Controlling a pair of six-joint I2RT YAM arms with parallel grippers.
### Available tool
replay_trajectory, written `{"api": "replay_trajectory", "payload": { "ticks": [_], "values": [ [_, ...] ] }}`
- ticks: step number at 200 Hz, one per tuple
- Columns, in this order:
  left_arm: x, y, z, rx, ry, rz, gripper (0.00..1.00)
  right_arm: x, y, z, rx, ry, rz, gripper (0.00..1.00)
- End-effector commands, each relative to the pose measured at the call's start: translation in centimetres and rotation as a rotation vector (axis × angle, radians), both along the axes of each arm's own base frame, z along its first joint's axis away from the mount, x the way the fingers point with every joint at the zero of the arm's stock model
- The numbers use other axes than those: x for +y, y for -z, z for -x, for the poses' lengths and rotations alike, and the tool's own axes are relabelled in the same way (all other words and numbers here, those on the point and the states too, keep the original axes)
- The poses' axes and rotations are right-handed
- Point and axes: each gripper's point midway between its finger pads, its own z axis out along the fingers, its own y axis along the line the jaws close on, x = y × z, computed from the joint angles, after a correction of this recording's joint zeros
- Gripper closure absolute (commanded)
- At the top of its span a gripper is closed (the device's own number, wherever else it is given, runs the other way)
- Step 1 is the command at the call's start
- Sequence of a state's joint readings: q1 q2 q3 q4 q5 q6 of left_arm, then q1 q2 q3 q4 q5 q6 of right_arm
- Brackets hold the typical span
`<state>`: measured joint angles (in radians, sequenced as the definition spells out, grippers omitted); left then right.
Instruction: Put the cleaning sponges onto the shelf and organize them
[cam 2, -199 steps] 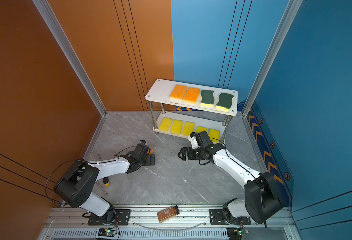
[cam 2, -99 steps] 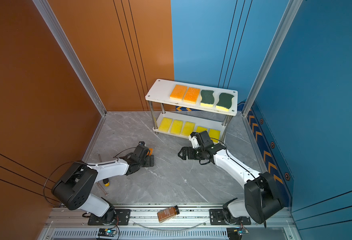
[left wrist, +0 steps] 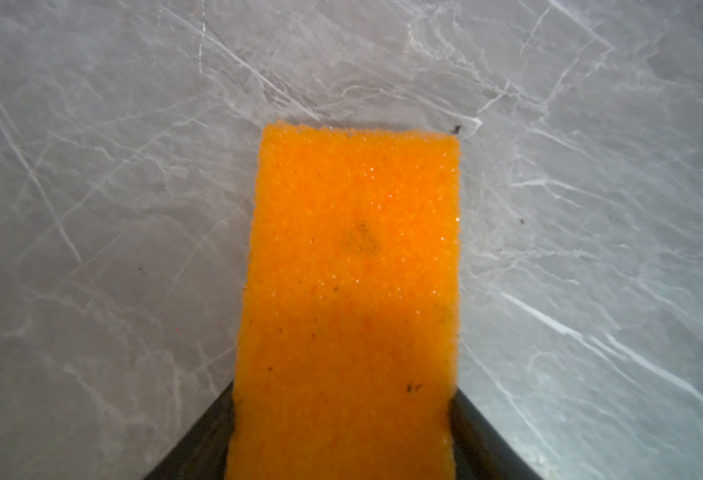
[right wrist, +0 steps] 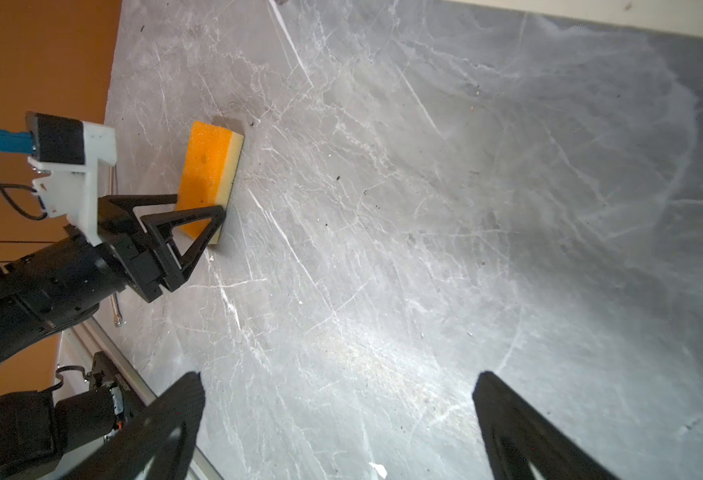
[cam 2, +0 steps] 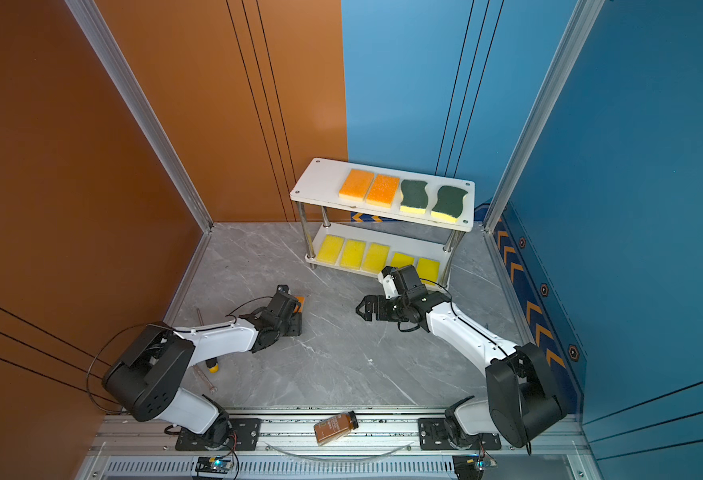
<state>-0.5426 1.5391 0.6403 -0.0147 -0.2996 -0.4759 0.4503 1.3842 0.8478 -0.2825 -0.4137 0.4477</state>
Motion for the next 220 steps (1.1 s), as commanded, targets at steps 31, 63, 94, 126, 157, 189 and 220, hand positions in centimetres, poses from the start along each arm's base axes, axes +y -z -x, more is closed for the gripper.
{"api": "replay_trajectory", "payload": {
  "ticks": [31, 63, 94, 126, 157, 189, 220],
  "values": [
    [0.4, 1.1, 1.5, 0.052, 0.011, -0.026, 0.37, -0.4, -1.0, -1.0, -0.053, 0.063, -0.048, 0.00],
    [0.2, 0.6, 1.5, 0.039, 0.018, -0.024, 0.39, -0.5, -1.2, -1.0, -0.063, 0.068, -0.052, 0.00],
    [-0.1, -0.6, 1.2, 0.017, 0.015, 0.004, 0.39, -0.6, -1.0, -1.0, -0.057, 0.069, -0.048, 0.00],
    [-0.6, -3.4, 0.7, -0.043, 0.023, 0.048, 0.39, -0.7, -0.9, -1.0, -0.057, 0.072, -0.044, 0.00],
    [-0.5, -6.6, 0.3, -0.090, 0.034, 0.042, 0.39, -0.9, -0.8, -1.0, -0.055, 0.077, -0.041, 0.00],
    [-0.3, -9.6, 0.5, -0.121, 0.056, 0.031, 0.39, -1.0, -0.6, -1.0, -0.049, 0.081, -0.038, 0.00],
    [-0.6, -14.2, 0.0, -0.197, 0.092, 0.044, 0.38, -1.1, -0.6, -1.0, -0.049, 0.084, -0.037, 0.00]
  ]
}}
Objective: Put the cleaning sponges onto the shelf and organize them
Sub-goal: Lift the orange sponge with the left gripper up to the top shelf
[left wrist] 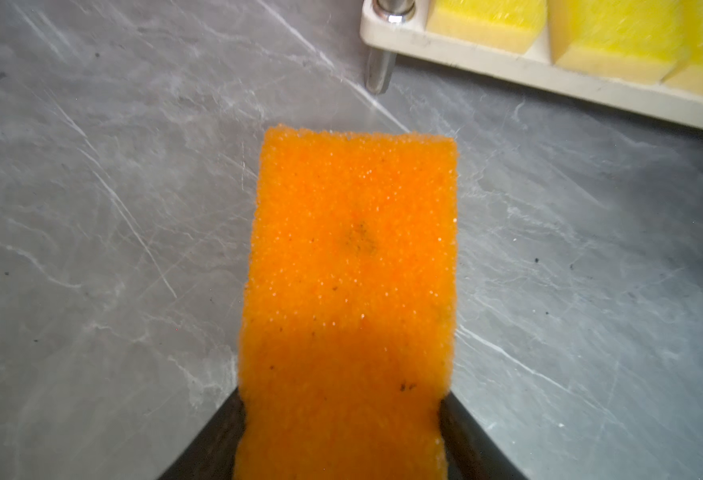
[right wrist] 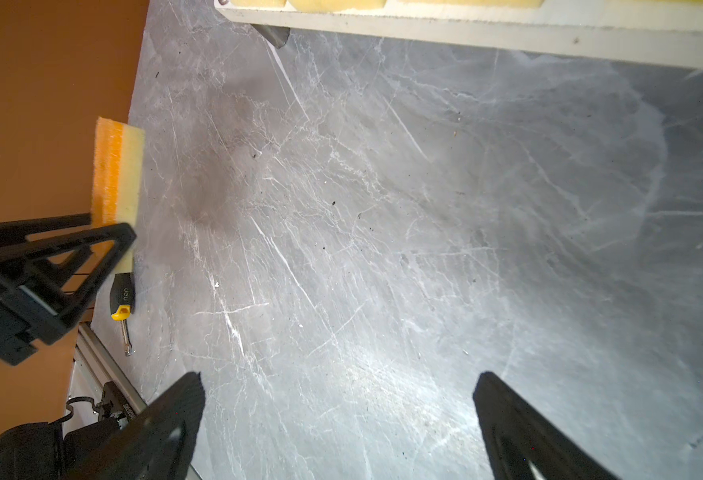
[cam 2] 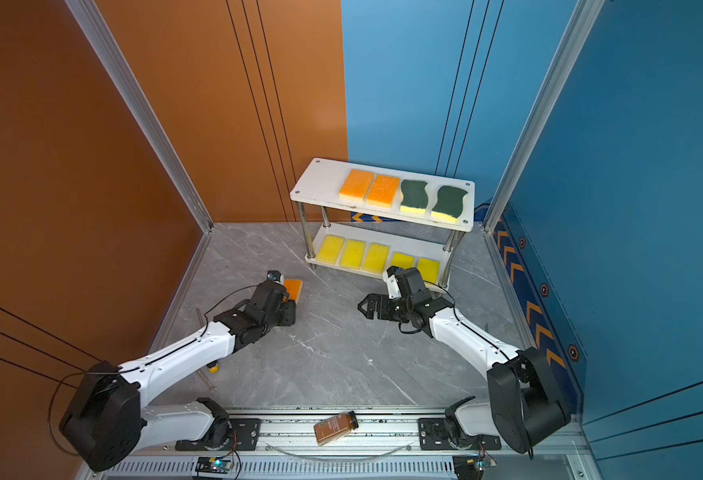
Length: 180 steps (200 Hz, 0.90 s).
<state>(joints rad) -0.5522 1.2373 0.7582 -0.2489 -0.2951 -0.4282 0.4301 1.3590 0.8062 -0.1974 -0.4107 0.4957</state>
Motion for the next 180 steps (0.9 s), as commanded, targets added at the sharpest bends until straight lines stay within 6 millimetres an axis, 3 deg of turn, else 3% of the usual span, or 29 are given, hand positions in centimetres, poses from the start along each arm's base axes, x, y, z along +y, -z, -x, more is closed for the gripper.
{"api": "replay_trajectory", "payload": {
  "ticks": [1, 45, 50, 73, 180],
  "values": [
    [-0.1, -3.6, 0.0, -0.041, 0.042, -0.028, 0.38, -0.6, -0.1, -0.1, -0.013, 0.028, 0.009, 0.00],
    [-0.4, -9.9, -1.0, -0.123, 0.088, -0.034, 0.38, -0.8, -0.2, -0.2, -0.017, 0.035, 0.015, 0.00],
    [-0.6, -11.6, -1.4, -0.157, 0.092, -0.019, 0.38, -0.9, -0.1, -0.2, -0.016, 0.036, 0.017, 0.00],
    [-1.0, -14.4, -2.2, -0.208, 0.101, 0.005, 0.38, -0.9, 0.0, -0.2, -0.013, 0.037, 0.022, 0.00],
    [-4.6, -24.1, -6.9, -0.382, 0.186, 0.060, 0.37, -1.5, -0.3, -0.3, -0.017, 0.050, 0.029, 0.00]
  ]
}}
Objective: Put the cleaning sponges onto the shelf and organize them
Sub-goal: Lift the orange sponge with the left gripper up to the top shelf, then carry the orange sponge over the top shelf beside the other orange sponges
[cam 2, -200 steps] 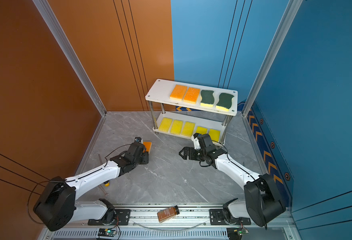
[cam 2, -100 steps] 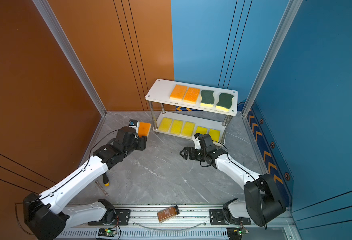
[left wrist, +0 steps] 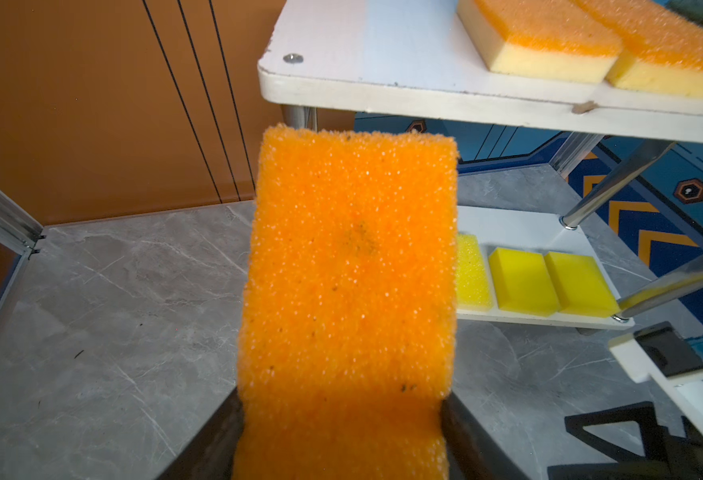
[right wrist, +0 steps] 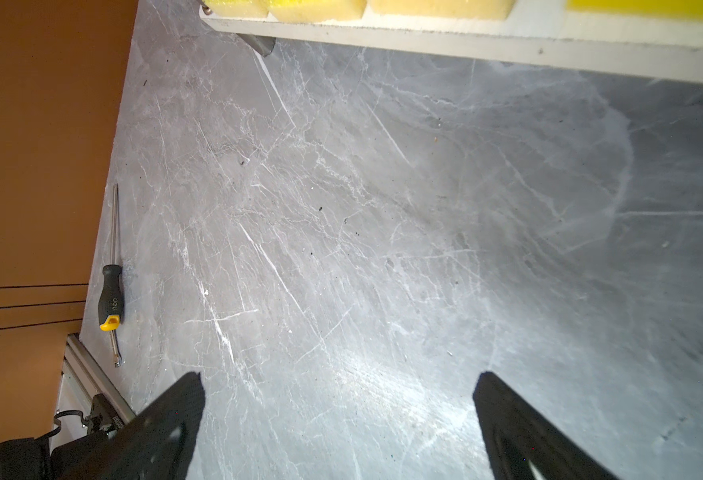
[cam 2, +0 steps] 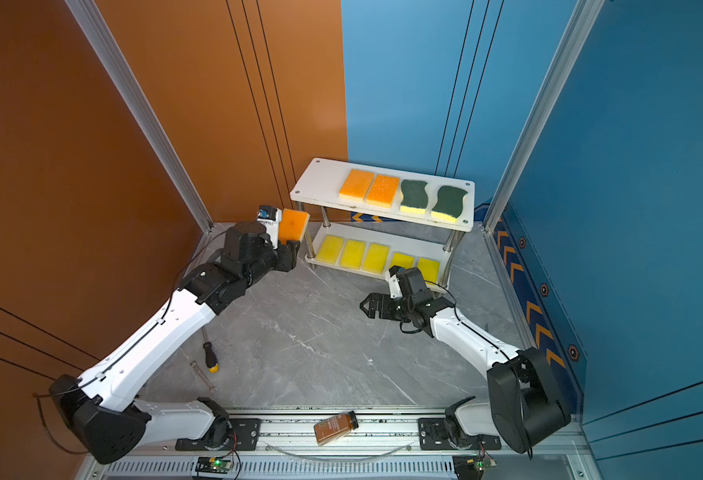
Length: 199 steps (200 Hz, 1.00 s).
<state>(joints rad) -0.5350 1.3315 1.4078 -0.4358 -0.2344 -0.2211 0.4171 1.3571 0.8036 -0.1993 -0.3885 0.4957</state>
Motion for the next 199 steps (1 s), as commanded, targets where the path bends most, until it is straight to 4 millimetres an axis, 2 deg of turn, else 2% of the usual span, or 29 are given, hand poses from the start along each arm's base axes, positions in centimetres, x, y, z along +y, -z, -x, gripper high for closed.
{"api": "replay_trajectory", "payload": {
  "ticks": [1, 42, 102, 152, 199],
  "values": [
    [-0.6, -2.7, -0.9, -0.051, 0.035, 0.005, 0.37, -0.8, -0.5, 0.1, -0.013, 0.023, 0.013, 0.00],
    [-1.8, -7.0, -2.5, -0.132, 0.054, 0.030, 0.36, -1.2, -0.5, 0.3, -0.007, 0.030, 0.018, 0.00],
    [-3.6, -11.6, -4.5, -0.215, 0.099, 0.080, 0.36, -1.4, -0.3, 0.6, 0.004, 0.031, 0.027, 0.00],
    [-5.1, -13.7, -6.4, -0.325, 0.129, 0.109, 0.38, -1.4, 0.0, 0.8, 0.015, 0.033, 0.028, 0.00],
    [-6.1, -13.1, -8.8, -0.391, 0.126, 0.132, 0.38, -1.5, 0.1, 0.9, 0.013, 0.041, 0.022, 0.00]
  ]
}}
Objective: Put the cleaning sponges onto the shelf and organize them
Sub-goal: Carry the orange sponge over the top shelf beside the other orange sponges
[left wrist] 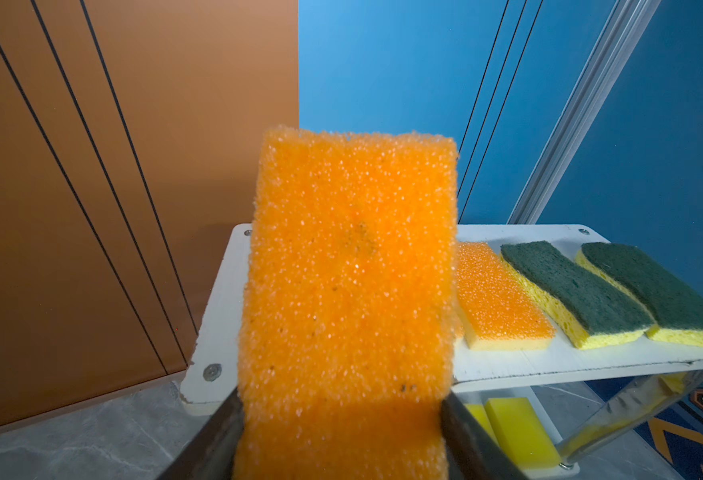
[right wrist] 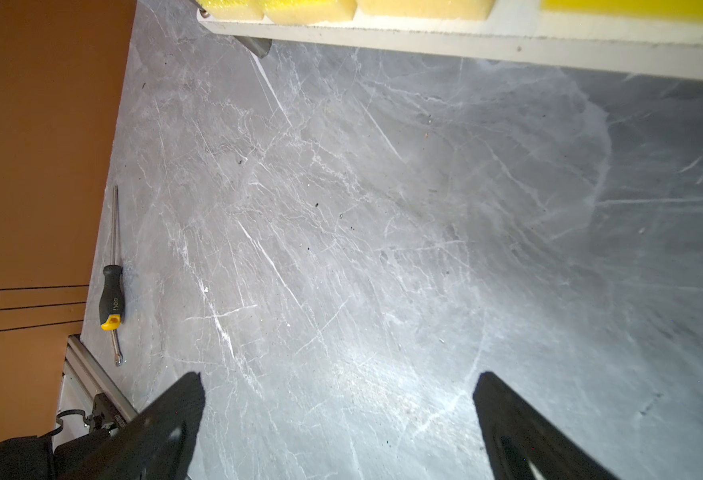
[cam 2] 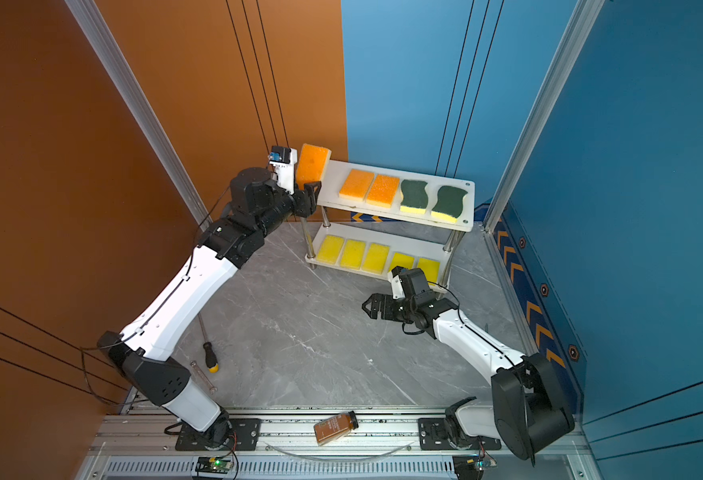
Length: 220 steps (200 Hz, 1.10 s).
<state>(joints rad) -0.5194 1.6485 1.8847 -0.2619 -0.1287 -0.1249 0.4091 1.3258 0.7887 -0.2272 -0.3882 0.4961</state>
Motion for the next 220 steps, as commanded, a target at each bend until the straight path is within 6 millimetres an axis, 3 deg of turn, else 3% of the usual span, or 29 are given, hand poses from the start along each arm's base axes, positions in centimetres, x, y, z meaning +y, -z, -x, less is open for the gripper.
{"api": "replay_trajectory", "payload": {
  "ticks": [1, 44, 107, 220],
  "values": [
    [-0.6, -0.9, -1.4, -0.084, 0.013, 0.031, 0.38, -0.9, 0.1, 0.2, 0.001, 0.034, 0.016, 0.00],
    [-1.9, 0.7, -3.5, -0.082, 0.034, 0.046, 0.38, -1.2, 0.1, 0.5, -0.001, 0.044, 0.019, 0.00],
    [-2.2, 3.3, -5.2, -0.056, 0.013, 0.039, 0.38, -1.3, 0.1, 0.8, -0.002, 0.049, 0.020, 0.00],
    [-1.3, 4.5, -6.8, -0.046, -0.039, 0.020, 0.38, -1.4, 0.4, 0.8, 0.005, 0.052, 0.020, 0.00]
  ]
}}
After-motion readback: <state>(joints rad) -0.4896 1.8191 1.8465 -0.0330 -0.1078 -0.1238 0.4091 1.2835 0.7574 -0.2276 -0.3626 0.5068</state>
